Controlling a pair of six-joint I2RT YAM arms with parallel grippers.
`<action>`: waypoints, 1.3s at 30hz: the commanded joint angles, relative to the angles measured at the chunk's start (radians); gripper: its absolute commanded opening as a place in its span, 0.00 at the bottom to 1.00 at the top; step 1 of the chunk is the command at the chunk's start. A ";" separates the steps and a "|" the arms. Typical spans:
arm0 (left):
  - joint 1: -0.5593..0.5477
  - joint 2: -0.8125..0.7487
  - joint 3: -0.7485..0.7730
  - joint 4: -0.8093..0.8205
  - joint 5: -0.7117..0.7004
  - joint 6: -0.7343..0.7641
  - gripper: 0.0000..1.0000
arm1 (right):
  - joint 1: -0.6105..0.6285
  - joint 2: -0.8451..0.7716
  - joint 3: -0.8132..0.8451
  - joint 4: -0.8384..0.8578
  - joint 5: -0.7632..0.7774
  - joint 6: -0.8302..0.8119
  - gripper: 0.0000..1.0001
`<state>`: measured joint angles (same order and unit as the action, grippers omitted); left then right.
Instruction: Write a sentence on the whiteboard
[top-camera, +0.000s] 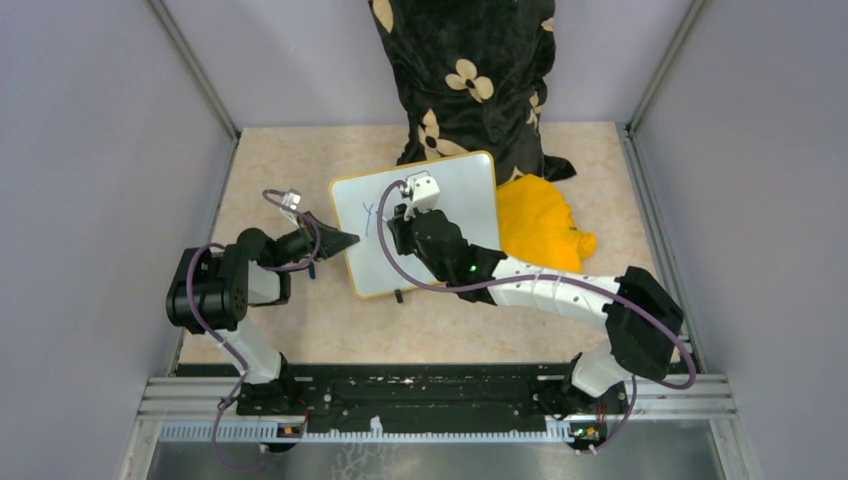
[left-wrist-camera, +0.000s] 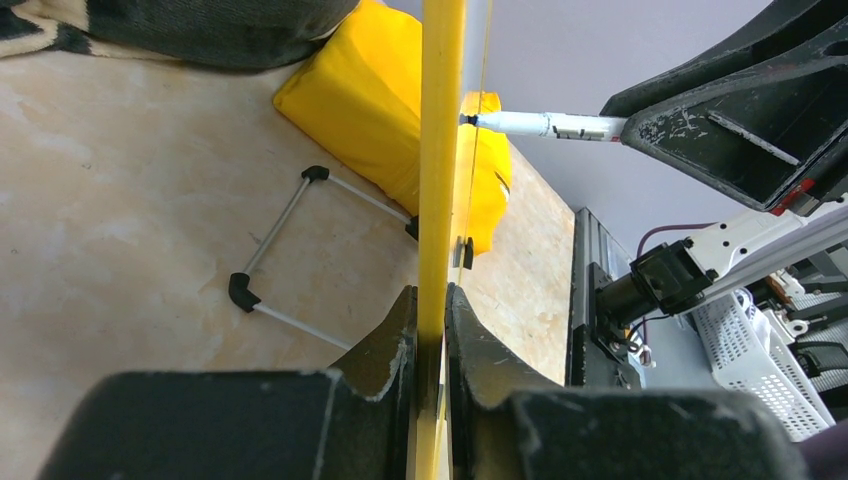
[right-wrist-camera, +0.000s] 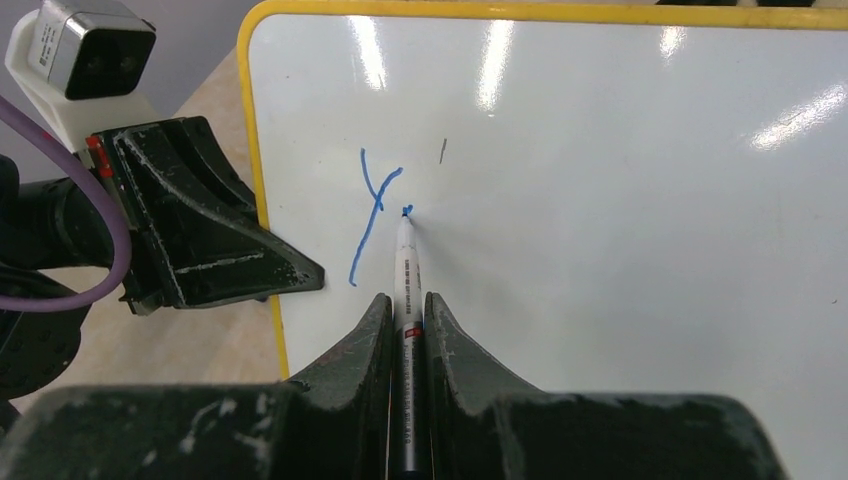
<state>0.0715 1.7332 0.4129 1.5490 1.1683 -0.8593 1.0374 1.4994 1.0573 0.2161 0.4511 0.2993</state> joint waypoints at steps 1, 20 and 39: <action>-0.008 -0.006 -0.003 0.154 -0.016 0.026 0.00 | -0.017 -0.036 -0.028 -0.011 0.024 0.008 0.00; -0.010 -0.006 -0.003 0.154 -0.013 0.028 0.00 | -0.043 -0.078 -0.033 -0.017 0.048 -0.007 0.00; -0.014 -0.003 -0.003 0.154 -0.009 0.029 0.00 | -0.047 -0.034 0.036 0.006 0.013 -0.022 0.00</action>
<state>0.0677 1.7332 0.4129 1.5490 1.1683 -0.8593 1.0107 1.4551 1.0348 0.1902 0.4507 0.2951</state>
